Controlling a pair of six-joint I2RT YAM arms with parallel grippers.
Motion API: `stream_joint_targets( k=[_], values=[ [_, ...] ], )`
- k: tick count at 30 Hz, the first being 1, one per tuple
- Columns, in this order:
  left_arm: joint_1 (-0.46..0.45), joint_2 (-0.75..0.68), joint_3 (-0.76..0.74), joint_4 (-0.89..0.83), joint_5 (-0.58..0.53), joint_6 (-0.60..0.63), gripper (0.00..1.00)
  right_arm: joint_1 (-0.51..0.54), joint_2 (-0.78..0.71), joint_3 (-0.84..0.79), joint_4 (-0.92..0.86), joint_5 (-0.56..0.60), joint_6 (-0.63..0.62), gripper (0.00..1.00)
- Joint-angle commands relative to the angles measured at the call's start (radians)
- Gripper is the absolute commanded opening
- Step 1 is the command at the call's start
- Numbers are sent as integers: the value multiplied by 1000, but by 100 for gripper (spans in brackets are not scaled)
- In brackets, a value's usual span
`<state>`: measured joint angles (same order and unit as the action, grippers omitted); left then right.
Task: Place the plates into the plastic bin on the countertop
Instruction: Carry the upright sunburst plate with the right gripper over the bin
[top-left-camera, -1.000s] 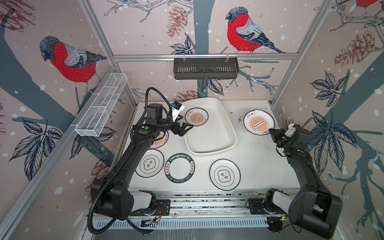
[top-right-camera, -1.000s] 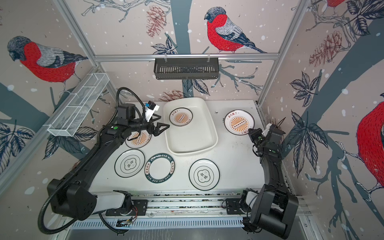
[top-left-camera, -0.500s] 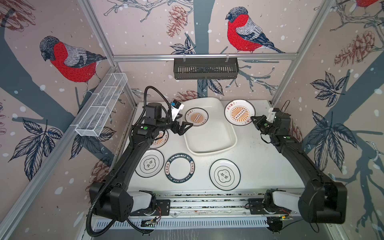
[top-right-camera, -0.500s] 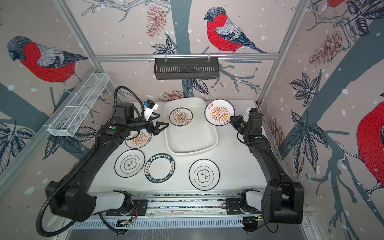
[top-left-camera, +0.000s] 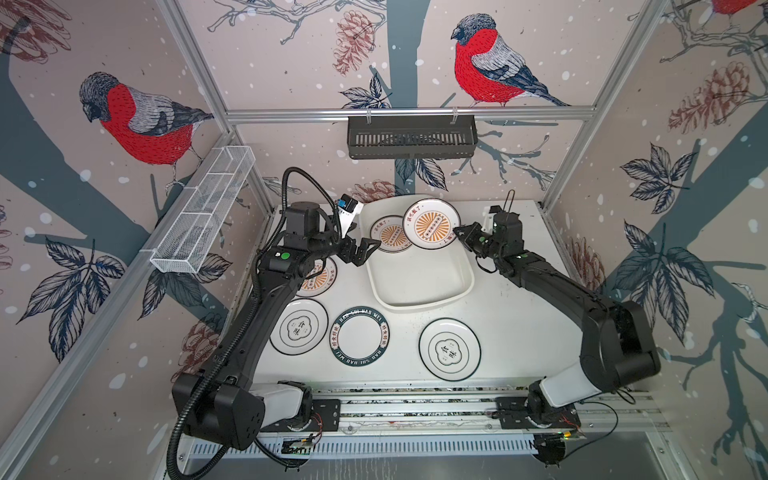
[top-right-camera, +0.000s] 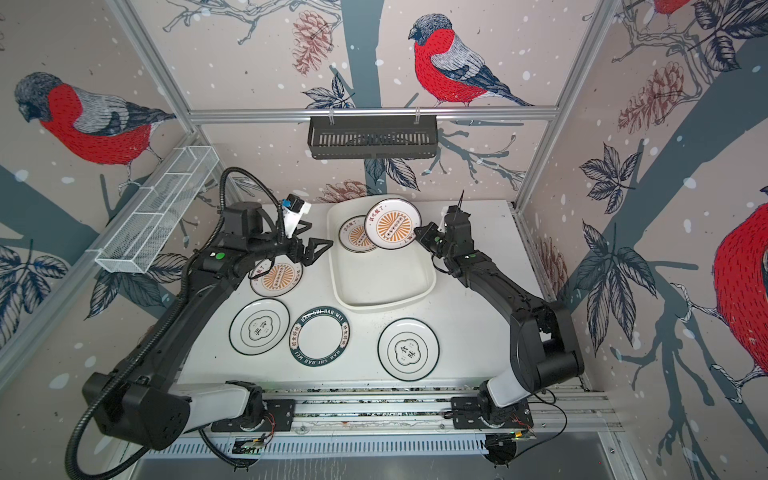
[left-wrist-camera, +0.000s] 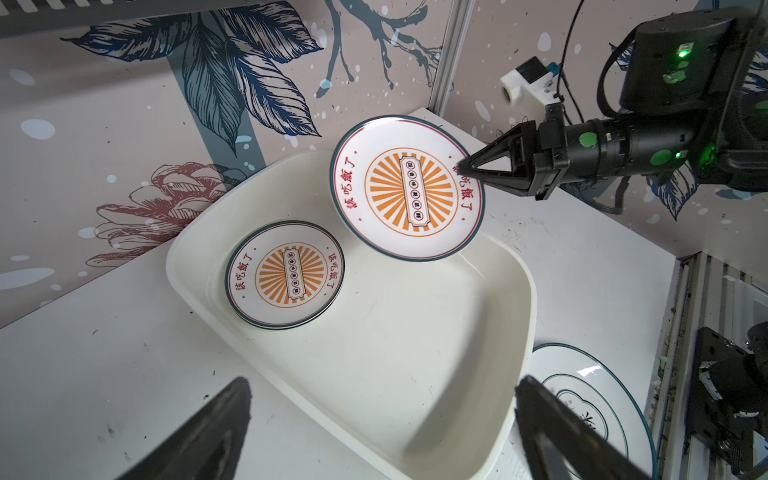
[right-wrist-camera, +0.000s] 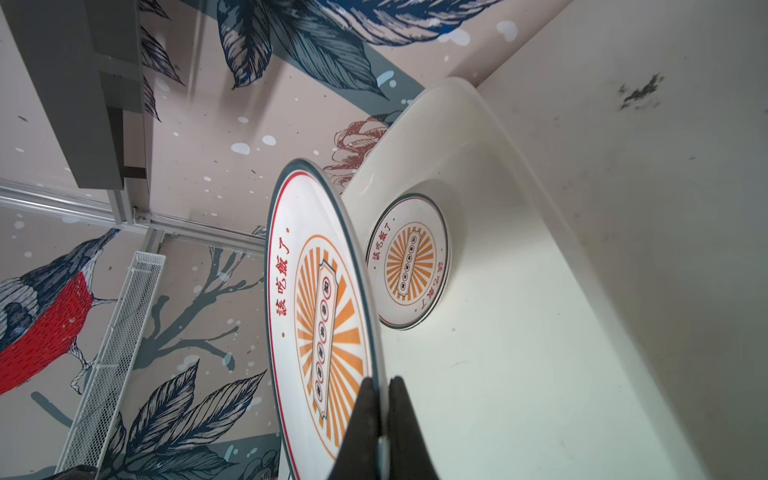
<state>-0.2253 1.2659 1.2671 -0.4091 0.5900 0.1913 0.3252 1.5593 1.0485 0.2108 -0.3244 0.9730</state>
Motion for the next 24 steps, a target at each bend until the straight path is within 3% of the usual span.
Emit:
stream_joint_targets(
  k=[1, 24],
  values=[
    [-2, -21, 0, -5, -16, 4, 98, 29, 48, 37, 116, 2, 24, 8],
    [-2, -29, 9, -18, -15, -24, 98, 110, 378, 225, 205, -38, 44, 7]
  ],
)
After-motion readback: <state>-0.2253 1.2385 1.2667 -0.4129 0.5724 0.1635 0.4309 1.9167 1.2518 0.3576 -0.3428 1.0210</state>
